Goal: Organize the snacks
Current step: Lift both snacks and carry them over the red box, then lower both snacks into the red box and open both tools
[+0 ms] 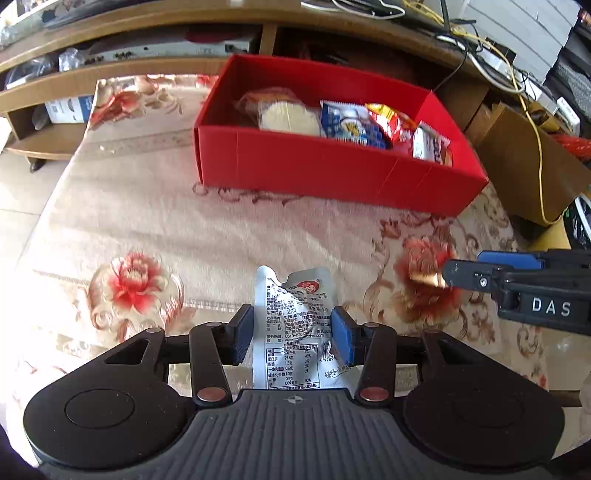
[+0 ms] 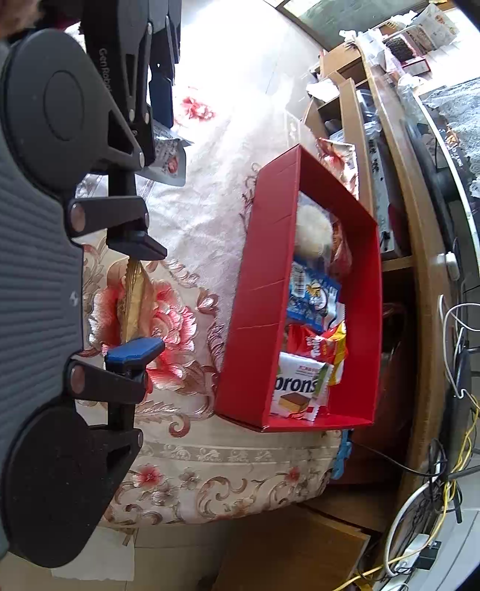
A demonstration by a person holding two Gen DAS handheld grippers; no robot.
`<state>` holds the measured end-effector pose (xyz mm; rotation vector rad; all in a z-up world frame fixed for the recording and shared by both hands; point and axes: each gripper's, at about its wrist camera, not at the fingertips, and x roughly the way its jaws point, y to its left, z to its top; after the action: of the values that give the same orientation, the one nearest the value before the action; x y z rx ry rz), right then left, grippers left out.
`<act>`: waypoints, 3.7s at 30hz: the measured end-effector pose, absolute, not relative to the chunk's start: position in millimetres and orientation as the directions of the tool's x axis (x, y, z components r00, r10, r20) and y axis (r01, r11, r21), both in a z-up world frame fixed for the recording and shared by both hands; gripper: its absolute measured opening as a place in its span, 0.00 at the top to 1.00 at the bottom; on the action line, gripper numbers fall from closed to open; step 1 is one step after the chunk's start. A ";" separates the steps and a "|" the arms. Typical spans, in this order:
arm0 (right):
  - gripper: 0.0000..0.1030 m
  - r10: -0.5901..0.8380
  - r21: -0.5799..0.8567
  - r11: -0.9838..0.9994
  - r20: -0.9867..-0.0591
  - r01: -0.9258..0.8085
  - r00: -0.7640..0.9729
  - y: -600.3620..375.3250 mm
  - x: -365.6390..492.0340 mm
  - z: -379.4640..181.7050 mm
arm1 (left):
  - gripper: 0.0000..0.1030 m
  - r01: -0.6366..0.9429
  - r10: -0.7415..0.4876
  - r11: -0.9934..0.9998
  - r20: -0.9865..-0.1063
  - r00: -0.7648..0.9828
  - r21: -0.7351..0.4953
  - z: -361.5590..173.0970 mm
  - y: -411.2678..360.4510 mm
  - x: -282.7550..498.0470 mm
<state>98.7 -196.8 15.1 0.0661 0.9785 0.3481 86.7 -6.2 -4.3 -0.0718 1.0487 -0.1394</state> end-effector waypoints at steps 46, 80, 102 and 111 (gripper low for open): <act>0.63 0.261 0.146 0.952 -0.845 -0.268 0.466 -193.1 98.8 -4.1 | 0.41 0.109 -0.116 0.991 -0.868 0.482 -0.072 -10.4 -33.3 91.7; 0.63 0.290 0.219 0.957 -0.740 -0.190 0.606 -195.0 185.7 57.4 | 0.41 0.117 -0.156 0.988 -0.758 0.633 -0.105 58.7 -40.3 185.6; 0.63 0.253 0.197 0.967 -0.757 -0.159 0.603 -189.2 236.3 42.2 | 0.42 0.095 -0.110 0.993 -0.766 0.634 -0.064 47.1 -42.5 235.6; 0.62 0.238 0.182 0.971 -0.775 -0.153 0.585 -184.7 245.8 29.1 | 0.42 0.082 -0.089 0.995 -0.781 0.618 -0.048 34.4 -42.7 245.6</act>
<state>245.8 -184.7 29.1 0.0990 0.9179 0.2284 245.6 -42.7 34.4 -0.0084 0.8996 -0.0980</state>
